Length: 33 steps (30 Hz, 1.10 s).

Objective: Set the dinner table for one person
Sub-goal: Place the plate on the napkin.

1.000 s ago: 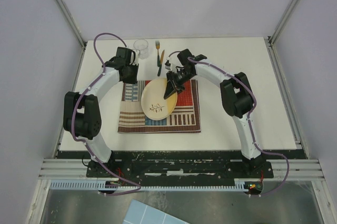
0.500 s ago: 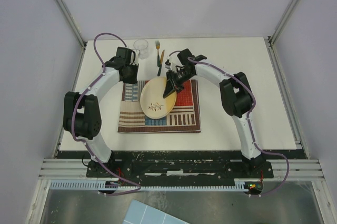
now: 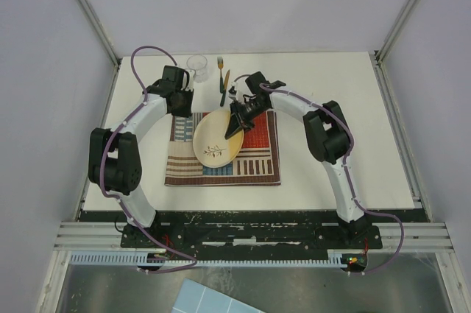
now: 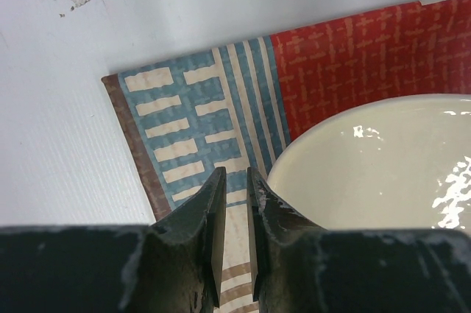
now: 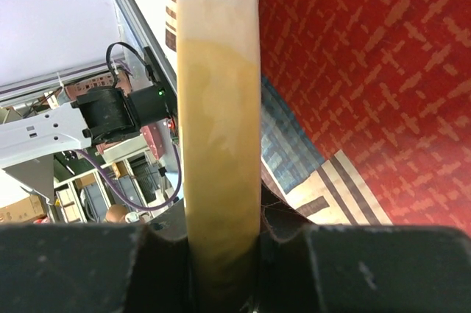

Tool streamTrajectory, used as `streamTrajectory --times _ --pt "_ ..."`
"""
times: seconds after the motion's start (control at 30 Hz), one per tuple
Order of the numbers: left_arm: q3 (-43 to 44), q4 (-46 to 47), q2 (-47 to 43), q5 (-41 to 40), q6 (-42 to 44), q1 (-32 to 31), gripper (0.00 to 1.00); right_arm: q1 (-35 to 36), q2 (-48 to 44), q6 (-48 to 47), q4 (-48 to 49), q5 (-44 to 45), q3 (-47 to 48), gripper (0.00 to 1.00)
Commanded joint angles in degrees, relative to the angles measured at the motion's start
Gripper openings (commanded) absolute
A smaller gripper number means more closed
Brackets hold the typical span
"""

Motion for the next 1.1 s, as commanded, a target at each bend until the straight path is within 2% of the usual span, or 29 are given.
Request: streamTrajectory --times 0.0,0.5,0.83,1.07 --pt "1.1 1.6 -1.2 -0.7 0.5 0.1 0.23 0.7 -0.8 1.8 4.2 -7.3 0.7 0.02" --pt "1.4 1.5 -1.2 -0.7 0.5 0.2 0.22 1.2 -0.8 3.2 6.3 -8.4 -1.8 0.02" --pt "1.4 1.4 -1.1 -0.9 0.4 0.2 0.22 1.0 -4.4 -4.3 -0.7 -5.4 -2.3 0.02" --pt "1.3 1.1 -1.7 -1.0 0.6 0.2 0.22 0.7 -4.6 -5.1 -1.8 -4.4 -2.3 0.02"
